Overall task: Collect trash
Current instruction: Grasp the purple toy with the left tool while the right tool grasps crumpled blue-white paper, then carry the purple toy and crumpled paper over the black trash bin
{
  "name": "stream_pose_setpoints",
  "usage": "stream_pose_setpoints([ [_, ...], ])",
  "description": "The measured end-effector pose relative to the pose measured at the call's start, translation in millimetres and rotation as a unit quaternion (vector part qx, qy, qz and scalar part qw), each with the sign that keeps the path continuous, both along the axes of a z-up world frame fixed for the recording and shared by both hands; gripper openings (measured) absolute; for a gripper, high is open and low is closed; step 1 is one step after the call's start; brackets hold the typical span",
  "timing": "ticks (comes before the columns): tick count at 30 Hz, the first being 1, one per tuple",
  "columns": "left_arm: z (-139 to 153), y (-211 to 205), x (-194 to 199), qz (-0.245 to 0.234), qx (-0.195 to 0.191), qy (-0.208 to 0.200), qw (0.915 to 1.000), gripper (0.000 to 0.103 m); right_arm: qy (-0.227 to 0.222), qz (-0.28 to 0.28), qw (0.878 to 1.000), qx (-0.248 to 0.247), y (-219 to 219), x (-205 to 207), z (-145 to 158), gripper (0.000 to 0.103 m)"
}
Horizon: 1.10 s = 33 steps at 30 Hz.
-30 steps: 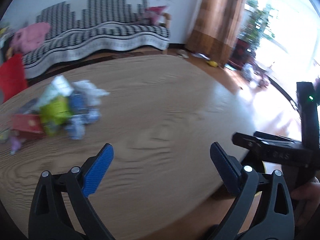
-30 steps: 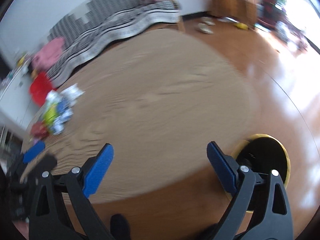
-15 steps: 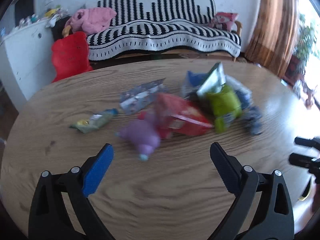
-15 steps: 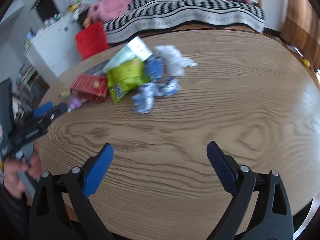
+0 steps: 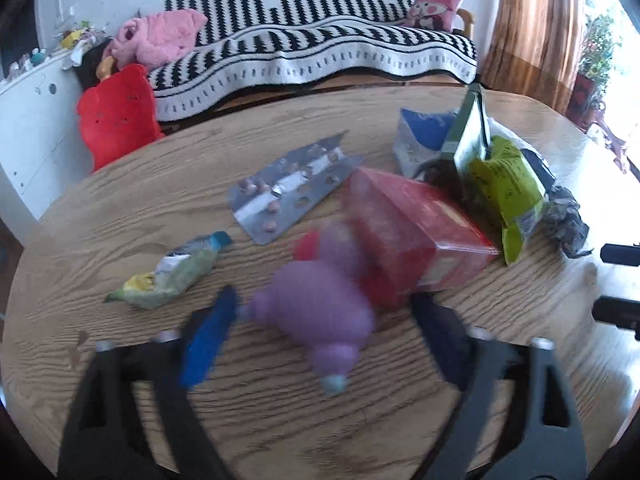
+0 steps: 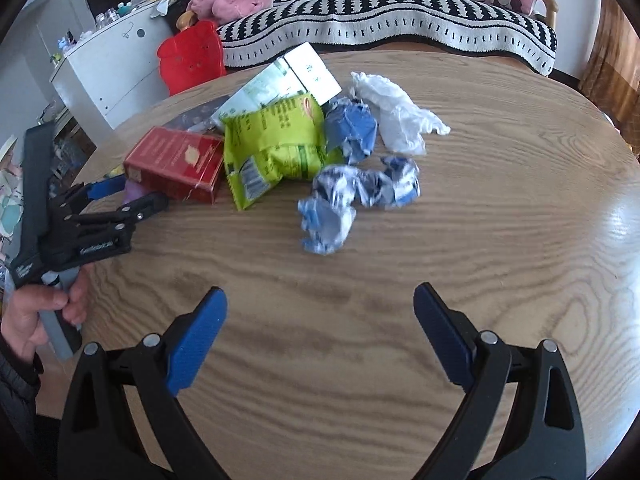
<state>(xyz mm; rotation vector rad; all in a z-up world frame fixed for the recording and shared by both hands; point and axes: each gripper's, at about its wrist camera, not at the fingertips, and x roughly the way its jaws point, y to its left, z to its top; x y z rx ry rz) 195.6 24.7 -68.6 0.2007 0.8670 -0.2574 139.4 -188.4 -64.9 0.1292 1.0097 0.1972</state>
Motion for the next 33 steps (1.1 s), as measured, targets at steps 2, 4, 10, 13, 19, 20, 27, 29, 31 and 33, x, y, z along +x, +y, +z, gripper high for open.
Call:
stream_pose_setpoints([
  [2,2,2,-4,-0.002,-0.005,0.015,0.9999,0.062,0.000,-0.013,1.000,0.009,-1,10,-2,0.091],
  [4,6,3,-11,0.000,0.006,0.022,0.9997,0.059,-0.002,-0.023,1.000,0.010,-1,19,-2,0.091],
  [10,27,10,-49,0.010,0.013,0.032,0.9994,0.057,-0.009,-0.044,0.999,0.011,6,43,-2,0.083],
  [13,41,18,-66,0.022,0.006,0.031,0.9993,0.057,-0.011,-0.041,0.999,-0.011,11,43,-3,0.034],
  [19,61,14,-75,0.045,-0.014,0.010,0.9988,0.057,-0.024,-0.027,0.999,-0.020,7,15,13,0.021],
  [20,64,7,-78,0.042,-0.016,0.008,0.9990,0.057,-0.027,-0.026,0.999,-0.023,4,8,17,0.021],
  [27,73,-73,-95,-0.027,-0.023,-0.004,0.9994,0.058,-0.042,-0.046,0.997,-0.042,-48,-51,42,0.021],
  [29,72,-105,-106,-0.051,-0.024,-0.007,0.9984,0.057,-0.042,-0.061,0.996,-0.049,-70,-67,45,0.021],
  [31,71,-145,-120,-0.083,-0.027,-0.010,0.9961,0.058,-0.041,-0.083,0.994,-0.054,-101,-88,48,0.021],
  [33,70,-180,-133,-0.111,-0.030,-0.011,0.9933,0.057,-0.040,-0.105,0.992,-0.055,-130,-109,49,0.021],
])
